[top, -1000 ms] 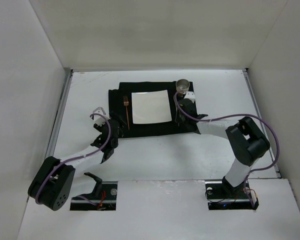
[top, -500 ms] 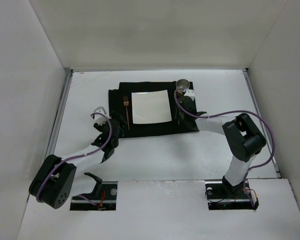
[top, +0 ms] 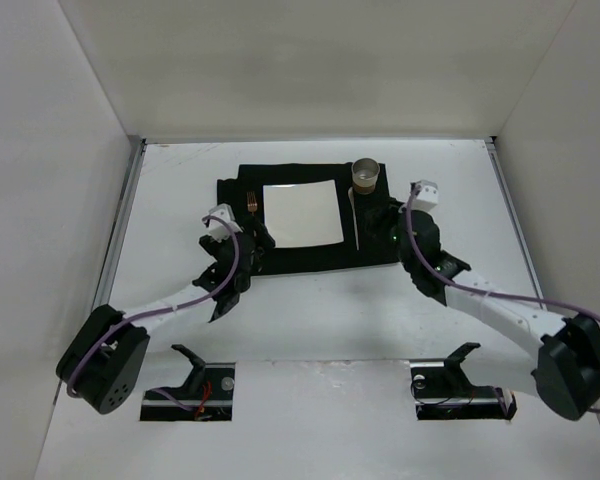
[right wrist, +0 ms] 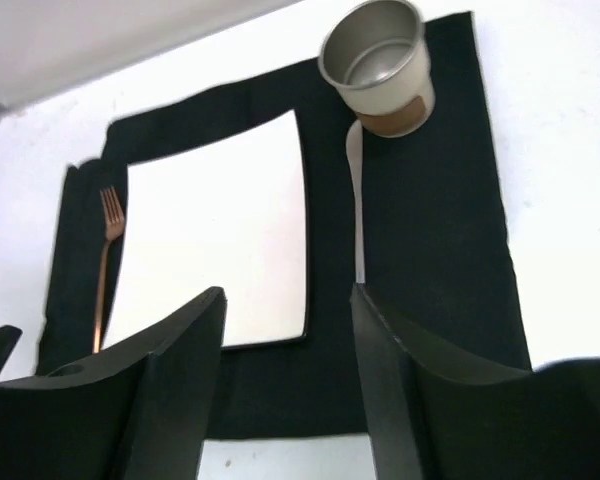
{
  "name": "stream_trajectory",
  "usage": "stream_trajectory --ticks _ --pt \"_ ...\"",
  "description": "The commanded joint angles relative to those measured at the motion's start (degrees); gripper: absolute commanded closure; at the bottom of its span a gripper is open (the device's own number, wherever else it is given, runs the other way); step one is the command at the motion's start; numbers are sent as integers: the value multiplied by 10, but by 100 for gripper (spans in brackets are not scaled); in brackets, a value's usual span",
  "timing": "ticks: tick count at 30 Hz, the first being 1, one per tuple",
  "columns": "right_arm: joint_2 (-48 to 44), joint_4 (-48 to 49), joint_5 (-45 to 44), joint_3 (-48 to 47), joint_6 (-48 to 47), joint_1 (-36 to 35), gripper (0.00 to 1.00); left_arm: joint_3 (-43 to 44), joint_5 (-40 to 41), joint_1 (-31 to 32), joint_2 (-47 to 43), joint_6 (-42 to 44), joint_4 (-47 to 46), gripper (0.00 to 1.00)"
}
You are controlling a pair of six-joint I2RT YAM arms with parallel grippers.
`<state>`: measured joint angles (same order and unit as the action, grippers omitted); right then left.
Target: Set the dinner table for one person
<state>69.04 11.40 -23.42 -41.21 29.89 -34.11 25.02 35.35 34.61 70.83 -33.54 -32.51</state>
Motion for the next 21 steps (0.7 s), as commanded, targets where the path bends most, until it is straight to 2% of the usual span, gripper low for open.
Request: stream_trajectory --ticks 1,3,5,8,10,15,17,21 --pt "-53 46 -42 73 56 1 49 20 65 7 -61 34 34 0" --pt "-71 65 -41 107 78 27 68 5 80 0 -96 26 58 0" --pt "-87 67 -30 132 115 53 82 -12 90 -17 -121 7 80 0" --pt "-96 84 -8 157 150 86 85 -16 86 -48 -145 -39 156 0" --pt "-88 96 21 163 154 104 79 -15 86 -72 -151 -70 213 0" --pt "-71 120 35 184 181 138 48 -2 34 -135 -154 -101 282 0" --pt "-69 132 36 191 186 146 44 4 23 -151 -151 -101 294 0" --pt "-57 144 36 194 187 148 42 25 15 -148 -122 -103 300 0"
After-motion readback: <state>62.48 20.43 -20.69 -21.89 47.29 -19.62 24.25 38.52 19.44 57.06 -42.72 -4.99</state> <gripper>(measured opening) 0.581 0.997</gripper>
